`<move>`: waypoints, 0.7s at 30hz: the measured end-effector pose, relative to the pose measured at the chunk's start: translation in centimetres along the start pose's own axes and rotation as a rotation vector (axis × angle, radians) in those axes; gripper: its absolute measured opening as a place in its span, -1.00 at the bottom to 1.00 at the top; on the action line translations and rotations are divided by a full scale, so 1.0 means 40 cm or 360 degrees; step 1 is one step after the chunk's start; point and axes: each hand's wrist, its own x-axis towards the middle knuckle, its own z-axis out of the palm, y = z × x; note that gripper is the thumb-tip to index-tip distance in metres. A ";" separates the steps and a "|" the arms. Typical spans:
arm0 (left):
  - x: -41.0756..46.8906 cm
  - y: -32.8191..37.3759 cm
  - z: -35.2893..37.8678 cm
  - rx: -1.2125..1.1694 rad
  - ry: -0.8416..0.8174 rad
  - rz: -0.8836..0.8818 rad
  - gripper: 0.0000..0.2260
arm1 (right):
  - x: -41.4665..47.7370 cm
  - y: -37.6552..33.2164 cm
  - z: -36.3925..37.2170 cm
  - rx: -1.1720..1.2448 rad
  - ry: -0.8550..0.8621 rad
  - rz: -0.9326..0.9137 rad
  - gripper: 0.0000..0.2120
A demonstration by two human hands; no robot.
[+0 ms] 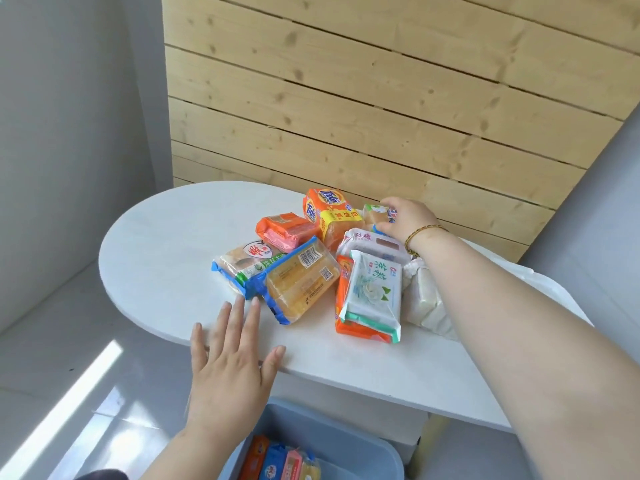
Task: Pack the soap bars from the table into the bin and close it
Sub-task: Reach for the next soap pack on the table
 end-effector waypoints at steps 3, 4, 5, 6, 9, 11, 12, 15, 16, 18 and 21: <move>0.013 0.019 -0.014 0.0013 -0.0023 -0.0027 -0.23 | 0.034 -0.048 0.032 0.0105 -0.0148 -0.0102 -0.47; 0.017 0.022 -0.013 0.0031 -0.0009 -0.0042 -0.25 | 0.044 -0.063 0.043 0.0103 -0.0188 -0.0107 -0.45; 0.021 0.022 -0.011 0.0053 -0.0003 -0.0051 -0.26 | 0.057 -0.078 0.057 0.0074 -0.0225 -0.0084 -0.42; 0.023 0.023 -0.010 0.0068 0.0008 -0.0058 -0.27 | 0.066 -0.088 0.067 -0.0008 -0.0250 -0.0044 -0.37; 0.028 0.015 -0.004 0.0078 0.0018 -0.0084 -0.28 | 0.090 -0.126 0.095 -0.0214 -0.0317 0.0031 -0.23; 0.030 0.012 -0.003 0.0064 0.0020 -0.0087 -0.28 | 0.087 -0.151 0.101 -0.0167 -0.0305 -0.0151 -0.19; 0.031 0.010 -0.003 0.0059 0.0022 -0.0089 -0.28 | 0.083 -0.168 0.100 -0.0150 -0.0334 -0.0301 -0.20; 0.034 0.009 -0.003 0.0064 0.0026 -0.0075 -0.29 | 0.081 -0.217 0.094 -0.0193 -0.0679 -0.0572 -0.21; 0.033 0.009 -0.002 0.0062 0.0026 -0.0069 -0.29 | 0.083 -0.232 0.095 -0.0295 -0.0790 -0.0622 -0.19; 0.034 0.007 -0.004 0.0063 0.0018 -0.0065 -0.28 | 0.085 -0.260 0.105 -0.0541 -0.0890 -0.0722 -0.14; 0.034 0.007 -0.004 0.0078 0.0002 -0.0065 -0.27 | 0.080 -0.276 0.124 -0.0731 -0.0831 -0.0846 -0.09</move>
